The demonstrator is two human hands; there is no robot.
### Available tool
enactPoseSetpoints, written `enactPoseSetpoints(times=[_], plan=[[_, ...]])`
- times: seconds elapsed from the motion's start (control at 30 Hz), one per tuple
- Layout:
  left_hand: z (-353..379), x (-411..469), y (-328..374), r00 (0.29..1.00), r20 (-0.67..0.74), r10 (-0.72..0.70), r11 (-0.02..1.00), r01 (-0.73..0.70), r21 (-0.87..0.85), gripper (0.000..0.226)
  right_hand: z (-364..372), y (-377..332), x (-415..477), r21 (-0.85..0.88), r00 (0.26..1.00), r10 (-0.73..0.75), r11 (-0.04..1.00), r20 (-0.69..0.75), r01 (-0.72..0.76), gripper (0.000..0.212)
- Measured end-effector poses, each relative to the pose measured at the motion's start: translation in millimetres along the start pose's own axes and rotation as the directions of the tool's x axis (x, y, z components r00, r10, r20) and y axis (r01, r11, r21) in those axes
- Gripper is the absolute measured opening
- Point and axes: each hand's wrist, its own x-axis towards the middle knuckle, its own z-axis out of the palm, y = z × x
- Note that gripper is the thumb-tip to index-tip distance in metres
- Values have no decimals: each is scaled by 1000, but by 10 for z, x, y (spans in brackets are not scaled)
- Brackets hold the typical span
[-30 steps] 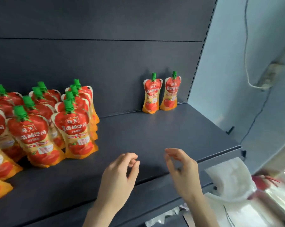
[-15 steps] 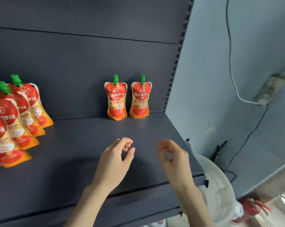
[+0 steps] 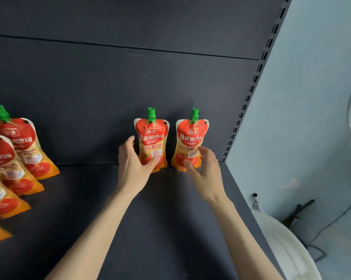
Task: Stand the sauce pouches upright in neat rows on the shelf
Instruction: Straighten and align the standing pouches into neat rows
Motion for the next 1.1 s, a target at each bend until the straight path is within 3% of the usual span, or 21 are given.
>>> enactPoseSetpoints(times=[0.13,0.27,0.47,0.73,0.9,1.1], plan=[[92,139,-51,998,32,-52,995,54,-84,70,111,123,248,113,996,91,990,-25,-88,59],[127,111,-52,995,62,-82,992,88,-95,44,144,133,398,244,986,158,955,59,-168,56],[-65,-102,54,997,46,-69,989,74,-130,21,29,70,323,376,987,90,917,130,-133,18],[-713,-998,332,997,8,-83,950,81,-303,25,-136,-446,-442,577,945,-47,801,324,-158,13],[-1219,-1492,168,990,-74,-123,921,86,-380,28,21,-805,-1019,618,927,-46,757,373,-211,14],[-2074,-1993,-319,987,-57,-153,894,114,-434,30,576,-1313,-1862,639,915,16,711,404,-295,17]])
